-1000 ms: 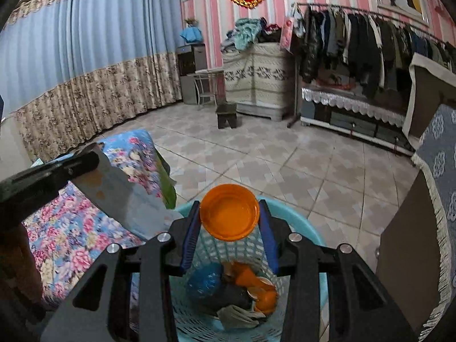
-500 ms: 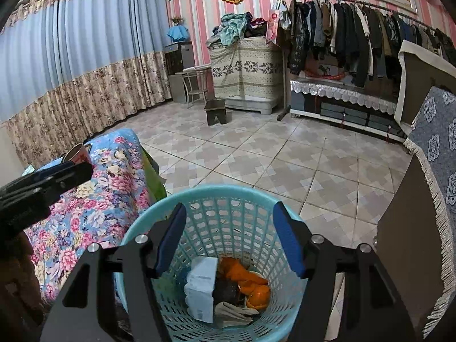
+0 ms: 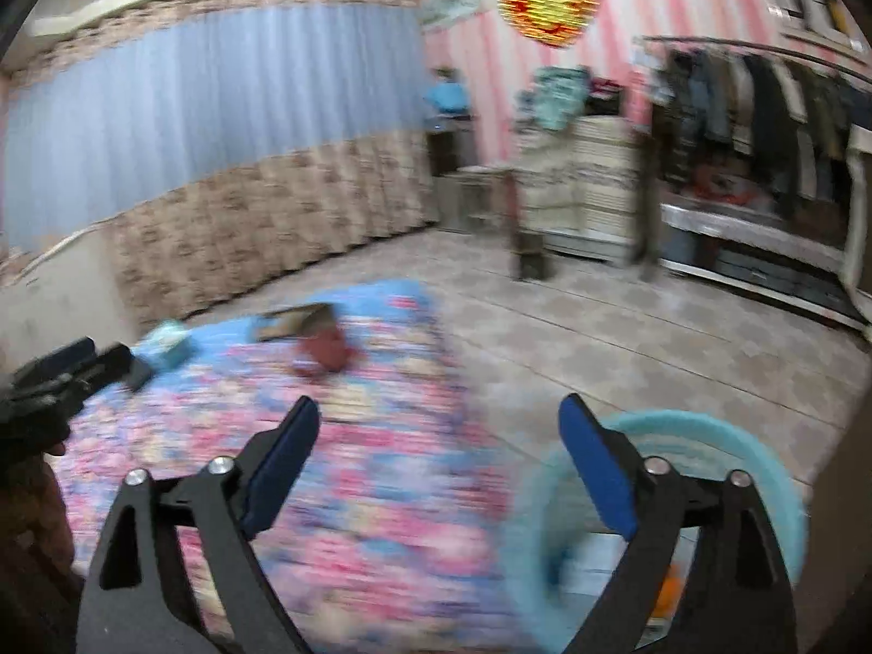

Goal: Collect trash

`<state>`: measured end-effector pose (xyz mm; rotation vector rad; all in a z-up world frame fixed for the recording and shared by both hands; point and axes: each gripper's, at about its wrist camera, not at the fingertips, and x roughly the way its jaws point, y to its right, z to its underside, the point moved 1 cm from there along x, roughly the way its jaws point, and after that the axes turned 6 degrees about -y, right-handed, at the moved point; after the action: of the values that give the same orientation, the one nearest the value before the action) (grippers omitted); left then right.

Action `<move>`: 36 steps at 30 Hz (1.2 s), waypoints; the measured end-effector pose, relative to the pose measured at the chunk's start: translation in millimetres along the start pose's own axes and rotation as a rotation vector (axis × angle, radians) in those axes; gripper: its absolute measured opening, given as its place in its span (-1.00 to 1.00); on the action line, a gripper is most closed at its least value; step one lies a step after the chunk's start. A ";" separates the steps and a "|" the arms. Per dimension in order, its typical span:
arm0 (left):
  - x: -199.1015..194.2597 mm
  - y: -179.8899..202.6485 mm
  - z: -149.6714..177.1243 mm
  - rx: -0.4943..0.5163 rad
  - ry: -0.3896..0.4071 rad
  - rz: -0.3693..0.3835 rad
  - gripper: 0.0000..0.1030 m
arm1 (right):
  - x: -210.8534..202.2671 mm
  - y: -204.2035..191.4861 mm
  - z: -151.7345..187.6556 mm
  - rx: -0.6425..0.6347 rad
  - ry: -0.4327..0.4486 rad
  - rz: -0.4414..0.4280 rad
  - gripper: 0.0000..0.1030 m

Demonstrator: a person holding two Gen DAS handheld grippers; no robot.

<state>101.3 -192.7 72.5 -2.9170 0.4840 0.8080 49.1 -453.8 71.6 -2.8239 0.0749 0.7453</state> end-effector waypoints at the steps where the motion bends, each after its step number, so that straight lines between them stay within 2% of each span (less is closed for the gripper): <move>1: -9.0 -21.8 7.5 -0.020 0.007 -0.028 0.90 | 2.9 -27.4 1.2 -0.032 0.004 -0.040 0.80; 4: -37.6 -82.3 35.8 -0.051 0.024 -0.101 0.90 | 9.6 -94.6 11.3 -0.115 0.012 -0.116 0.82; 6: -48.7 -107.3 51.9 -0.046 0.011 -0.122 0.90 | 14.3 -128.4 22.4 -0.158 0.015 -0.146 0.83; 8: -61.4 -134.4 72.7 -0.064 0.017 -0.160 0.90 | 20.5 -149.1 33.2 -0.188 0.008 -0.153 0.83; 12: -74.7 -170.7 102.5 -0.142 0.025 -0.162 0.90 | 33.6 -172.4 51.9 -0.215 -0.021 -0.137 0.84; 15: -73.9 -174.7 112.1 -0.149 0.029 -0.172 0.90 | 29.2 -179.1 54.4 -0.234 0.015 -0.119 0.85; 17: -69.7 -169.4 113.3 -0.127 0.023 -0.211 0.90 | 27.7 -176.2 58.7 -0.204 0.048 -0.131 0.92; 20: -69.1 -162.9 115.8 -0.106 0.058 -0.231 0.90 | 31.1 -171.1 63.4 -0.177 0.043 -0.096 0.91; 23: -65.1 -159.4 120.0 -0.099 0.072 -0.254 0.90 | 27.5 -171.4 64.7 -0.193 0.068 -0.114 0.92; 36: -57.7 -159.2 124.2 -0.125 0.069 -0.252 0.90 | 20.4 -176.2 72.8 -0.225 0.094 -0.117 0.92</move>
<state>44.7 -6.4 -6.2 -3.0423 0.0676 0.7290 50.2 -265.6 34.7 -3.0432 -0.1679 0.6310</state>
